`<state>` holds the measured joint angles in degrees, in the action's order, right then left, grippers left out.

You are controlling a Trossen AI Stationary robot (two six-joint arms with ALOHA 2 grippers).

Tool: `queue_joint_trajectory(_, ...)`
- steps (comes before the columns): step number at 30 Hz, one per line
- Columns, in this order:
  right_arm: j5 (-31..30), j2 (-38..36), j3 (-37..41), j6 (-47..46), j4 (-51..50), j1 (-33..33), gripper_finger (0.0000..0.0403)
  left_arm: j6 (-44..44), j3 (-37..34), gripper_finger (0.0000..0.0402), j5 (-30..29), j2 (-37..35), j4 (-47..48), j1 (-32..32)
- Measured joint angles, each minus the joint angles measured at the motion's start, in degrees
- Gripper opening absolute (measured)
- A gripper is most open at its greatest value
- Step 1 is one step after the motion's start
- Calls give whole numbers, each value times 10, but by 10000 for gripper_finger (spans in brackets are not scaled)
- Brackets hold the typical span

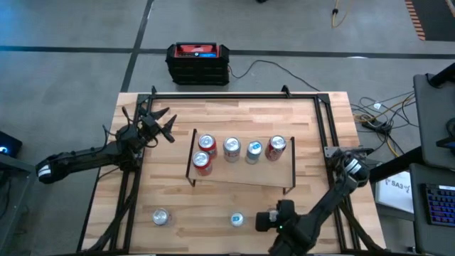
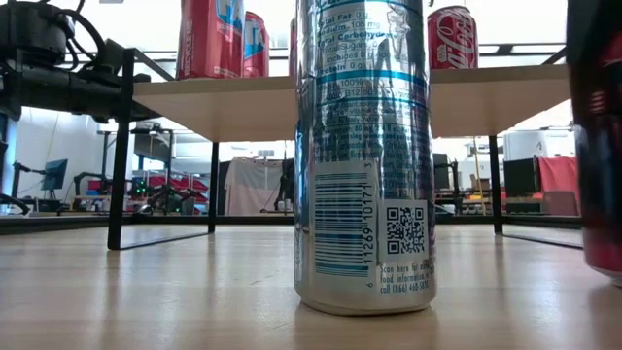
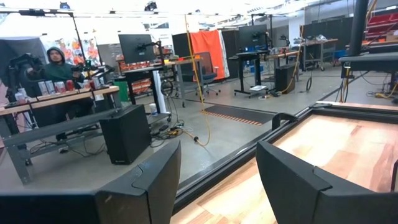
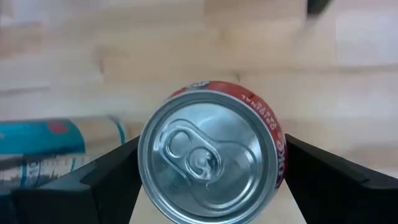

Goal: Place canned beverage on shelf
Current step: Put the red soda can on the shelf

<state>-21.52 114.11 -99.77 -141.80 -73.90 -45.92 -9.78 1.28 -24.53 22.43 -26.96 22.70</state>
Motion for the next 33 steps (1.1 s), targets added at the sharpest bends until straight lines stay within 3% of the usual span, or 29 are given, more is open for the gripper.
queue_joint_trajectory(7, -89, 32, 0, 27, -21, -17, 334, 0, 0, 195, 0, 0, 0, 0)
queue_joint_trajectory(33, -304, 116, 0, 58, -57, -60, 334, 0, 0, 195, 0, 0, 0, 0)
